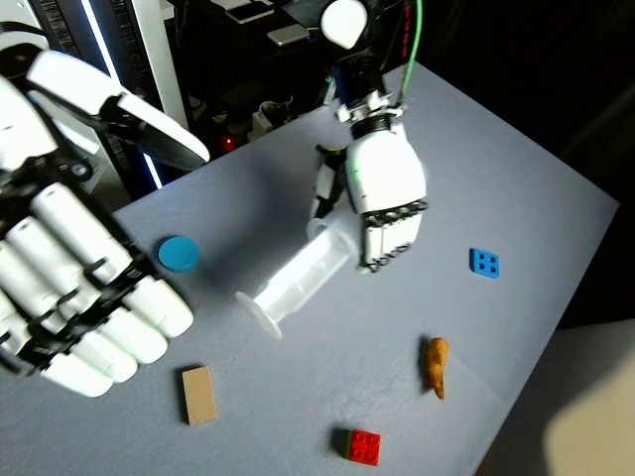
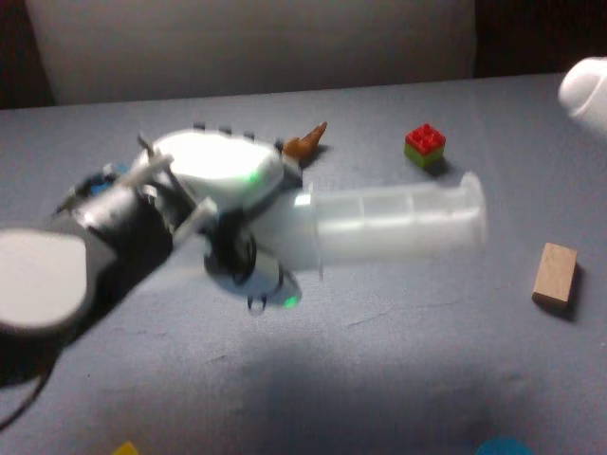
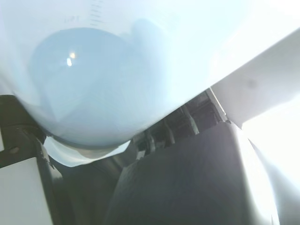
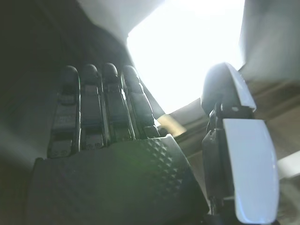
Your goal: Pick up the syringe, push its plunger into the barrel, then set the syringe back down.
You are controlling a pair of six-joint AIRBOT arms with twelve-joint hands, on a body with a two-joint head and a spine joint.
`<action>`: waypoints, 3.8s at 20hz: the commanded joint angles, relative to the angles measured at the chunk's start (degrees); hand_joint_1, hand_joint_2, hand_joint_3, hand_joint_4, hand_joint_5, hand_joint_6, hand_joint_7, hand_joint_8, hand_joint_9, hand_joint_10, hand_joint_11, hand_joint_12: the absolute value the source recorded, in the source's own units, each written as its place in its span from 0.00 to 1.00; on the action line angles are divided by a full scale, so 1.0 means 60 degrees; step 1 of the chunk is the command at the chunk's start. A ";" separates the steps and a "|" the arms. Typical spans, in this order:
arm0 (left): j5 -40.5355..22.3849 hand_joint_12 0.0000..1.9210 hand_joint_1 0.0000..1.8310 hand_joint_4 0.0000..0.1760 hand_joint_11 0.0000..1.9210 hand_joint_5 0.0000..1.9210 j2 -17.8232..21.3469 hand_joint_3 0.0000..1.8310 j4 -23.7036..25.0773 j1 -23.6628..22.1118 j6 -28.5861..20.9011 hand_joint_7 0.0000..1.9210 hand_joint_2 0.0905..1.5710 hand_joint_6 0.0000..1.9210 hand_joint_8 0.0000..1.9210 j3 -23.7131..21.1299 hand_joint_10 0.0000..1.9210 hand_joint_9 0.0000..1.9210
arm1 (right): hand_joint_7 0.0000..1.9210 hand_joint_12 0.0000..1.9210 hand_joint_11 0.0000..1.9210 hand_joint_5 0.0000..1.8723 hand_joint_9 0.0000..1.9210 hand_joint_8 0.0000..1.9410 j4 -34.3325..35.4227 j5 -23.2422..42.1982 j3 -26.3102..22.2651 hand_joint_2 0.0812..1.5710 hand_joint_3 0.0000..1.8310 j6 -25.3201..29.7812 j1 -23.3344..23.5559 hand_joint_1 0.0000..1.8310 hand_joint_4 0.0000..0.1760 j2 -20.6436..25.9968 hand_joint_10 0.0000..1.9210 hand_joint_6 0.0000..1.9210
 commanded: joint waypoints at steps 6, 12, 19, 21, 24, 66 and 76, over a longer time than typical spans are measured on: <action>-0.0567 0.77 0.80 0.00 0.44 0.50 0.0116 0.00 0.0632 -0.0957 0.0509 0.43 0.69 0.41 0.62 0.0241 0.60 0.49 | 0.10 0.21 0.00 0.09 0.09 0.00 -0.0898 0.1229 0.0182 0.72 0.00 0.4389 -0.0471 0.15 0.00 0.0002 0.00 0.00; -0.0970 0.80 0.82 0.00 0.41 0.50 0.0209 0.00 0.0996 -0.0968 0.0533 0.47 0.68 0.42 0.56 0.0137 0.55 0.52 | 0.10 0.22 0.00 0.09 0.09 0.00 -0.1670 0.1733 0.1107 0.72 0.00 0.5439 -0.1456 0.14 0.00 -0.1331 0.00 0.00; -0.1168 0.62 0.75 0.00 0.48 0.47 0.0303 0.00 0.1022 -0.0994 0.0530 0.48 0.70 0.47 0.58 0.0440 0.64 0.50 | 0.09 0.20 0.00 0.08 0.08 0.00 -0.2071 0.1722 0.1545 0.72 0.00 0.5424 -0.2059 0.14 0.00 -0.2595 0.00 0.00; -0.1186 0.59 0.75 0.00 0.52 0.49 0.0315 0.00 0.1022 -0.0994 0.0531 0.48 0.69 0.45 0.57 0.0510 0.62 0.51 | 0.09 0.19 0.00 0.08 0.08 0.00 -0.2149 0.1431 0.1613 0.72 0.00 0.5230 -0.2077 0.14 0.00 -0.2838 0.00 0.00; -0.1288 0.61 0.76 0.00 0.51 0.47 0.0320 0.00 0.1170 -0.0986 0.0537 0.50 0.69 0.46 0.54 0.0588 0.61 0.54 | 0.10 0.23 0.00 0.09 0.09 0.00 -0.2146 0.1262 0.1767 0.71 0.00 0.5132 -0.2002 0.15 0.00 -0.3181 0.00 0.00; -0.1397 0.65 0.76 0.00 0.48 0.51 0.0450 0.00 0.1279 -0.1056 0.0426 0.49 0.68 0.43 0.55 0.0693 0.63 0.50 | 0.10 0.22 0.00 0.10 0.09 0.00 -0.2772 -0.0203 0.3269 0.72 0.00 0.4013 -0.0892 0.14 0.00 -0.6146 0.00 0.00; -0.1390 0.63 0.75 0.00 0.43 0.51 0.0400 0.00 0.1279 -0.1058 0.0425 0.48 0.69 0.44 0.57 0.0730 0.63 0.49 | 0.09 0.21 0.00 0.09 0.08 0.00 -0.2979 -0.0241 0.3576 0.72 0.00 0.3900 -0.0550 0.14 0.00 -0.7016 0.00 0.00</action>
